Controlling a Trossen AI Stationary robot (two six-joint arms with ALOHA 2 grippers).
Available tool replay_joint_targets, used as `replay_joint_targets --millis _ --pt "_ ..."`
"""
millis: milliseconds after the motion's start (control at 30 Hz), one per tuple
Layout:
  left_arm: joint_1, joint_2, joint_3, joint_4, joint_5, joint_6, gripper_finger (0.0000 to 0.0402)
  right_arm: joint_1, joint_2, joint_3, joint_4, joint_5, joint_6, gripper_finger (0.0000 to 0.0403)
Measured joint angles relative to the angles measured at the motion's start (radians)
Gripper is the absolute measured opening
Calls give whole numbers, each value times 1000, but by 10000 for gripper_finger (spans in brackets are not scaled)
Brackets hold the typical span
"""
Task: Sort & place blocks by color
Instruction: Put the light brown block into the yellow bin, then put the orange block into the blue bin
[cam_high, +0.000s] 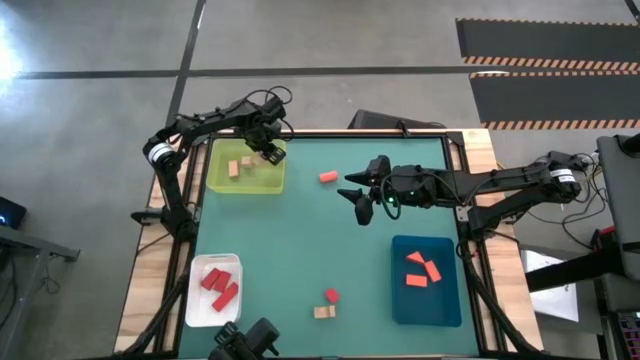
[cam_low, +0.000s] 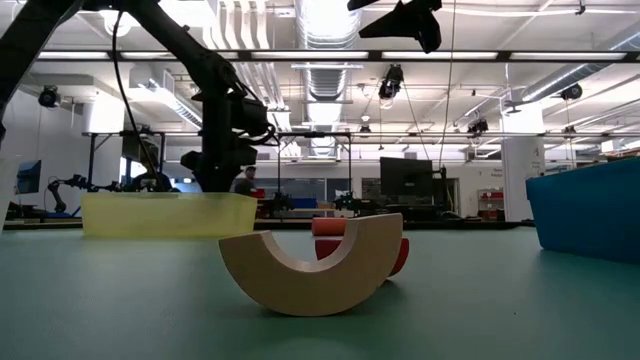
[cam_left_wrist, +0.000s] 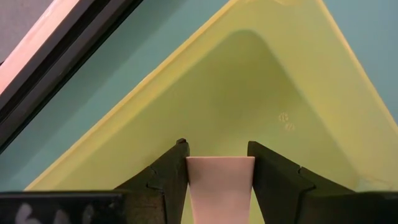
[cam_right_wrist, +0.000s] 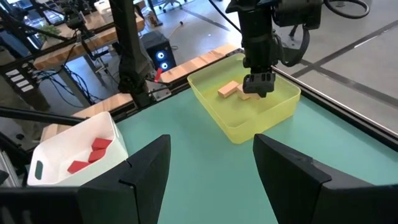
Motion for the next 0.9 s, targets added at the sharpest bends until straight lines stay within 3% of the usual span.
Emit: replay_joint_targets --millis 200,533,900 --pt "0 0 0 -3 0 0 153 0 0 0 0 0 0 219" --pt "0 -1 0 -4 -6 -25 237 0 0 0 0 0 9 219" --pt "-9 -159 1 -22 -4 -24 244 -10 0 0 -71 0 149 219"
